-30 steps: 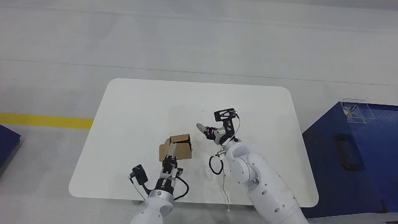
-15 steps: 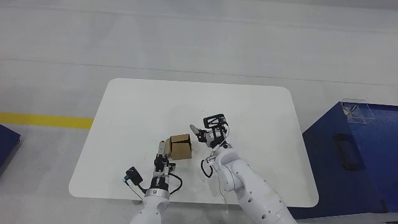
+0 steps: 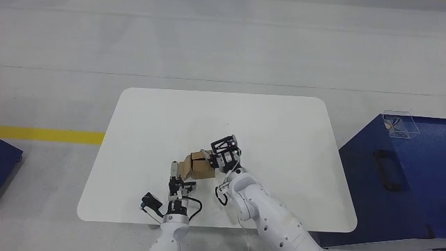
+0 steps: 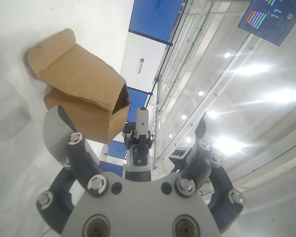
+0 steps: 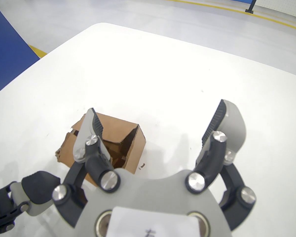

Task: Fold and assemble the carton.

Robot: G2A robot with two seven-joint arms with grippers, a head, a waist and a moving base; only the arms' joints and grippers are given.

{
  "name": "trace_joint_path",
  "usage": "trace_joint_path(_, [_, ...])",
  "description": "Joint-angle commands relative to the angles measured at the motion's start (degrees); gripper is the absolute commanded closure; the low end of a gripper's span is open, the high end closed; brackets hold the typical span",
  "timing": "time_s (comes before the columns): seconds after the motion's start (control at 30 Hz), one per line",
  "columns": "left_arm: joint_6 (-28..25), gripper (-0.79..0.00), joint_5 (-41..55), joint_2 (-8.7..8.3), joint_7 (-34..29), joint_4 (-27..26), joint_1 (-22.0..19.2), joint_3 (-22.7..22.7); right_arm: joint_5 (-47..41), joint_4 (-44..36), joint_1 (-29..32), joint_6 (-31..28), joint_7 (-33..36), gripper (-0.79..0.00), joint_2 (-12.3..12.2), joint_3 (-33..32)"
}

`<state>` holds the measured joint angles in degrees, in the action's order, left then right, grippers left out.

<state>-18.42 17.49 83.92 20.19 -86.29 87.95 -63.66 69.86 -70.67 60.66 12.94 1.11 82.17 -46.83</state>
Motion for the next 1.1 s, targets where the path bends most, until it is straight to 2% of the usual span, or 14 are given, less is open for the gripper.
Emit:
trace_joint_path(0.0, [0.3,-0.785,0.12,0.16,-0.08,0.74,-0.71,0.1,0.61,0.49,-0.12,0.13,0.18,-0.785,0.21,0.26])
trace_joint_path(0.67, [2.24,-0.785,2.33,2.18,3.27,6.92,-5.39,0.92,4.69,3.54,-0.78,-0.07,3.47,-0.785,1.85,0.43])
trace_joint_path(1.07, [3.78,-0.785,8.36,3.16,4.53,8.58,-7.25,-1.27,6.15,3.02,-0.32,-0.89,4.12,-0.785,2.31,-0.87])
